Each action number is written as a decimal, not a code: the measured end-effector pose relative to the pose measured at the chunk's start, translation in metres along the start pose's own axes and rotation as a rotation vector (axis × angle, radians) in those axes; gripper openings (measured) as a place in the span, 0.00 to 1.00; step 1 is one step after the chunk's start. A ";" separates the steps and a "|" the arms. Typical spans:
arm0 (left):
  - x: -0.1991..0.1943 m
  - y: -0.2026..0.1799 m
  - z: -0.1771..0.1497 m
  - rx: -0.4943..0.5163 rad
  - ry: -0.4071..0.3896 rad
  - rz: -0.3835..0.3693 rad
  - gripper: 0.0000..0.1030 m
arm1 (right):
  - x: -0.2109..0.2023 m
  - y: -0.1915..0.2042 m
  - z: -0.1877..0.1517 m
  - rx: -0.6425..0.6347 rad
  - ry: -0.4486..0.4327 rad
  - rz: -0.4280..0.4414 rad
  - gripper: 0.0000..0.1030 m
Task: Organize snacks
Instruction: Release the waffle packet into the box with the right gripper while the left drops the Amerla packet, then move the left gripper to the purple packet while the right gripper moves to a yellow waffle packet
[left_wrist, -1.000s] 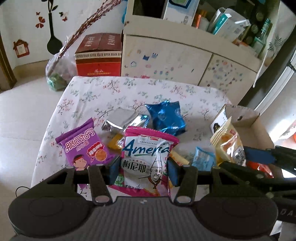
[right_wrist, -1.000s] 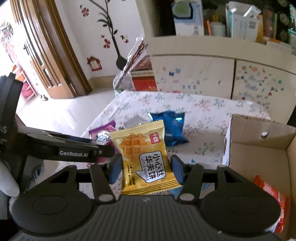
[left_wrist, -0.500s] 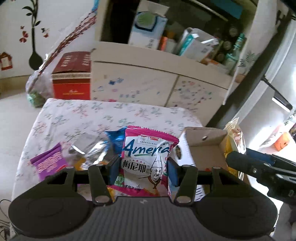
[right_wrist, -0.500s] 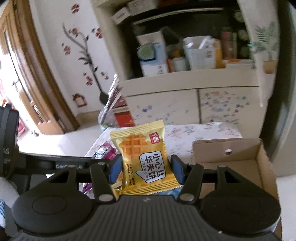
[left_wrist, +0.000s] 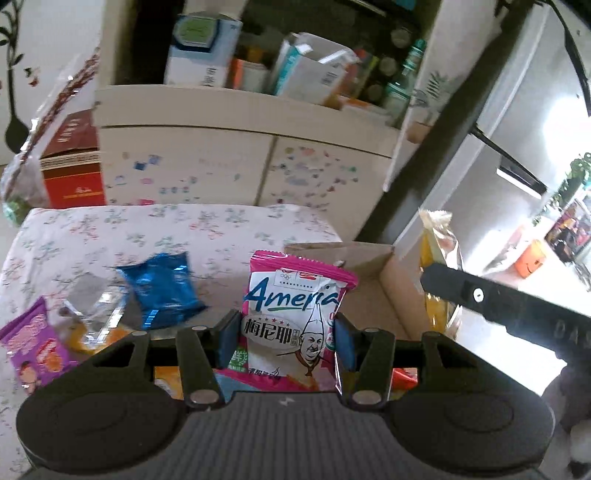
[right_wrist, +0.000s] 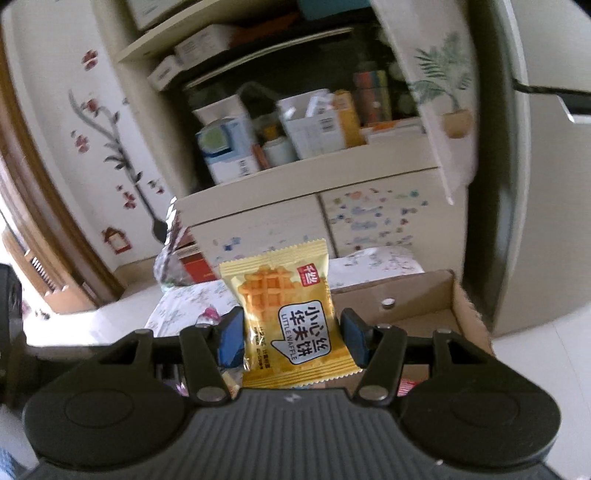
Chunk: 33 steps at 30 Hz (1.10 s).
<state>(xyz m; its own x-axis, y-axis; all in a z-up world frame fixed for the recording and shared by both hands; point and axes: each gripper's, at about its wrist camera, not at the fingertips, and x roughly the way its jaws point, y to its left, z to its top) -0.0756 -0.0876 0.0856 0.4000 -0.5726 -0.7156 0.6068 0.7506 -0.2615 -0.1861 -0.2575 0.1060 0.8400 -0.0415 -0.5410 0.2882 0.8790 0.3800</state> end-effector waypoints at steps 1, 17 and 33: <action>0.003 -0.004 -0.001 0.007 0.005 -0.009 0.56 | 0.000 -0.003 0.001 0.013 -0.005 -0.009 0.56; 0.046 -0.060 -0.025 0.124 0.100 -0.085 0.56 | -0.003 -0.040 0.001 0.147 -0.008 -0.085 0.57; 0.030 -0.051 -0.015 0.101 0.034 -0.019 0.93 | 0.002 -0.050 0.000 0.229 -0.011 -0.115 0.79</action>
<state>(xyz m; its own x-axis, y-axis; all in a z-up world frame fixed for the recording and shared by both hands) -0.1046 -0.1379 0.0678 0.3654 -0.5733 -0.7333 0.6808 0.7019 -0.2095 -0.1990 -0.3011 0.0864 0.7999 -0.1414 -0.5833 0.4782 0.7374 0.4771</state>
